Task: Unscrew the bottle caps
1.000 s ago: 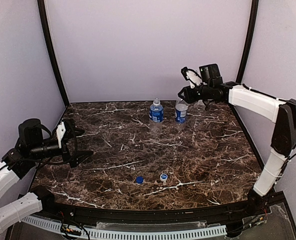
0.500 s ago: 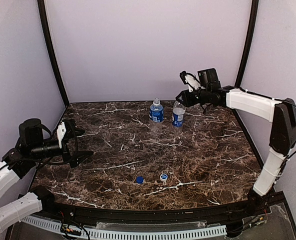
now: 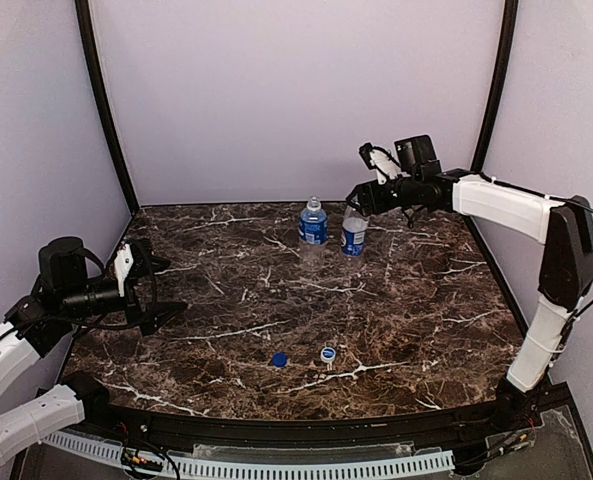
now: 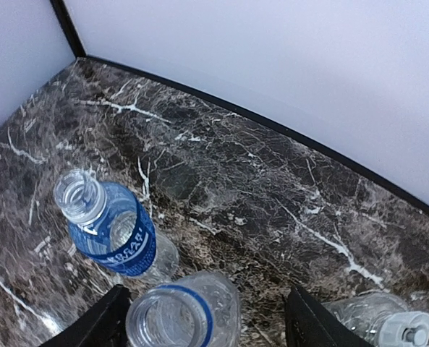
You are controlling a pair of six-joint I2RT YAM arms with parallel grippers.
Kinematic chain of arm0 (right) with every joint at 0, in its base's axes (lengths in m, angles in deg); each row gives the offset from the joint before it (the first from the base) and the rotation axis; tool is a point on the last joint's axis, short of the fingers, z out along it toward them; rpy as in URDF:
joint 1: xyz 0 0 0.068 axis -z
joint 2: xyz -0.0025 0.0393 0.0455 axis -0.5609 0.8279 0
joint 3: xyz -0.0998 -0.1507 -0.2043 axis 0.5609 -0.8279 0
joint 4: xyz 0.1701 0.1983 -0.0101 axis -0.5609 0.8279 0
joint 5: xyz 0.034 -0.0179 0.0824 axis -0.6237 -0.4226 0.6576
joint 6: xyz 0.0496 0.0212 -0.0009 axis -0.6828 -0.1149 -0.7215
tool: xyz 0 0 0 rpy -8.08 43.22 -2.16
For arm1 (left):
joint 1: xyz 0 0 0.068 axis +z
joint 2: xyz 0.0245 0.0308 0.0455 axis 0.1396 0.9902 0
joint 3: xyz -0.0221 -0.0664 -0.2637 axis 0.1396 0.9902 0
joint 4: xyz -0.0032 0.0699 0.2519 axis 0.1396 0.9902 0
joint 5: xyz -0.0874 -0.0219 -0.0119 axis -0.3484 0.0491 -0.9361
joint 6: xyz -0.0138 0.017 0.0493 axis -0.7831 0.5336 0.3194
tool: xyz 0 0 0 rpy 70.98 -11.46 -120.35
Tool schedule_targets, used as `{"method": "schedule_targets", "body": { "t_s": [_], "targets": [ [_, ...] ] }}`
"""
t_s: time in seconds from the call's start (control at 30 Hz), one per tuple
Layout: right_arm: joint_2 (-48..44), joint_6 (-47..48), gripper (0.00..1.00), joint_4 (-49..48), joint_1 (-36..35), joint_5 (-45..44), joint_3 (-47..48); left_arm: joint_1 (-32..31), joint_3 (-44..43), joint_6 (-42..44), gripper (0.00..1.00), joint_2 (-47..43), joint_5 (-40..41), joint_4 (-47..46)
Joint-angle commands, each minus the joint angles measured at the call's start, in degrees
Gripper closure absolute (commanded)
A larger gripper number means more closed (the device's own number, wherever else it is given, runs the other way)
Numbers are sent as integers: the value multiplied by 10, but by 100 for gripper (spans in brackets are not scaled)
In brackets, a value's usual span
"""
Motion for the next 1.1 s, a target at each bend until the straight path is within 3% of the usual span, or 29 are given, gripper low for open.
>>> {"method": "schedule_targets", "body": {
  "t_s": [0.0,0.07,0.23,0.43,0.5,0.63,0.93,1.07],
  "targets": [
    [-1,18,12,19,1,-8,38,4,-3,7,1,-1,-3,-4],
    [-4,27,2,34,1,-8,55,4,-1,7,1,-2,-3,-4],
    [-38,35,1,72,5,-30,105,4,-1,6,1,-4,-5,-2],
    [-29,-44,1,185,65,-168,183,4,1,4,1,-7,-5,-3],
    [-6,-44,6,231,80,-198,200,4,3,3,1,-9,-5,-4],
    [31,-51,27,276,96,-194,215,4,5,1,1,-12,-4,-4],
    [116,-55,26,307,98,-139,268,7,8,-1,1,-15,-3,-6],
    [151,-54,42,325,98,-142,293,9,10,-2,1,-17,-5,-6]
  ]
}}
